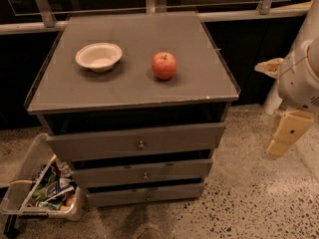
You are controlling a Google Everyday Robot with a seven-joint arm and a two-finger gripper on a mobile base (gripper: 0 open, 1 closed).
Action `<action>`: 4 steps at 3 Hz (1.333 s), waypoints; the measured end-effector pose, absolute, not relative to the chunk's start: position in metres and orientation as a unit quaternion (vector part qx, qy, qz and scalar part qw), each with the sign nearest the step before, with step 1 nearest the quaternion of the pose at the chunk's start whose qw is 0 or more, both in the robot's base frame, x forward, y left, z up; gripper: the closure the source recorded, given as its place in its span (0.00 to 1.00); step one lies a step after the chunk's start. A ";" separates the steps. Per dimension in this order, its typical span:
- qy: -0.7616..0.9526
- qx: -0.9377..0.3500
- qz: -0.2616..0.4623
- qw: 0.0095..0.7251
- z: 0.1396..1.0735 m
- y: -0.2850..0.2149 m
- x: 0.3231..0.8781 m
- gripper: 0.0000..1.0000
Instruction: Open top drawer
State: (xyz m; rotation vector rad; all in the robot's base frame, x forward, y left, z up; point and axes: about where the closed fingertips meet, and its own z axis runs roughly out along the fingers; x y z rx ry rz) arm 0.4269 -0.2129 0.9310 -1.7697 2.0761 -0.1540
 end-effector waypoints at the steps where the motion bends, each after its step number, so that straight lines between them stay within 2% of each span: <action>1: 0.721 -0.652 -0.042 0.230 0.916 -0.211 0.420 0.00; 2: 0.696 -0.661 -0.007 0.280 0.903 -0.213 0.422 0.00; 3: 0.648 -0.685 0.050 0.329 0.891 -0.191 0.426 0.00; 4: 0.647 -0.686 0.052 0.327 0.889 -0.189 0.426 0.00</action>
Offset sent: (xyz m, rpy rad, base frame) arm -0.0081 0.0073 -0.0395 0.3326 -0.1329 0.3024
